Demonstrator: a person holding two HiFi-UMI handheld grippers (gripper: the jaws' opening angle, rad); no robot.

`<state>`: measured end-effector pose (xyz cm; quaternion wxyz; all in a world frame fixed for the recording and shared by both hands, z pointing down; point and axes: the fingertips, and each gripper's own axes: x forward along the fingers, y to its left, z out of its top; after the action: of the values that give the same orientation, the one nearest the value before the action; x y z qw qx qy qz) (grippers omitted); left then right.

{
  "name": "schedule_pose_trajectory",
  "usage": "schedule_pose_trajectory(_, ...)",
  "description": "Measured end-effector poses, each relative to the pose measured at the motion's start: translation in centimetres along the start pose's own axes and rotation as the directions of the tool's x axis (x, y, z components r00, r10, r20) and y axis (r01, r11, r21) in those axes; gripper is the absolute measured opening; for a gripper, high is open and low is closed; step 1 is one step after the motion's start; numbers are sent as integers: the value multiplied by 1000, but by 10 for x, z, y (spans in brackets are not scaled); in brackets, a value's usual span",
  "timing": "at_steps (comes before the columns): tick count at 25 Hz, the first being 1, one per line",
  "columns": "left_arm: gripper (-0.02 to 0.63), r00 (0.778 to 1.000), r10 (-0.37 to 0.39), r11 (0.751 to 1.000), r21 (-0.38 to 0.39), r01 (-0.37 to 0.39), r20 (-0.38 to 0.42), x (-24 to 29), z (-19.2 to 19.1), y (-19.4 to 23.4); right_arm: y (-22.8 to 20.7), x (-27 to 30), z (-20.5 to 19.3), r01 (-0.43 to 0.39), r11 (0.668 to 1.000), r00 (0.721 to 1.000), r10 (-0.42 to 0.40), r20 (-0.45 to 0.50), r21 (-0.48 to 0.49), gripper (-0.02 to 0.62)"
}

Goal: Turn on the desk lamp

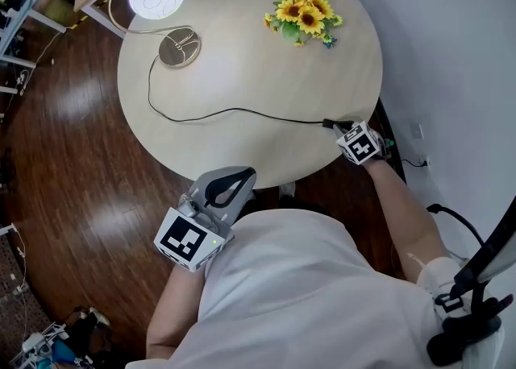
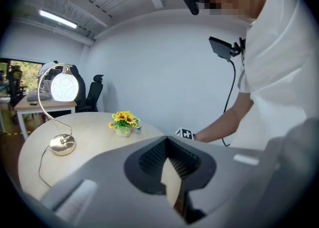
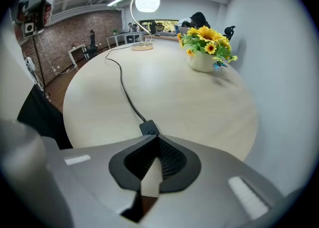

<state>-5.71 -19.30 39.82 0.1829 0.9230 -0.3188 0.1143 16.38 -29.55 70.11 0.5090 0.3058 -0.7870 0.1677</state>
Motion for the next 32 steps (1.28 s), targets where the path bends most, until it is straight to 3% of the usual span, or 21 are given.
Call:
schedule_pose_trajectory(15, 18, 1000, -9, 1000, 5, 9, -6, 4, 1, -7, -3, 3, -6, 6, 999, 1000, -7, 16, 45, 3)
schedule_pose_trajectory(18, 19, 1000, -3, 1000, 8, 3, -14, 3, 0, -10, -4, -3, 2, 9, 996, 999, -14, 50, 87, 3)
schedule_pose_trajectory(32, 18, 999, 32, 999, 10, -32, -19, 14, -4, -39, 14, -54, 26, -8, 1000, 975, 3, 222, 21, 3)
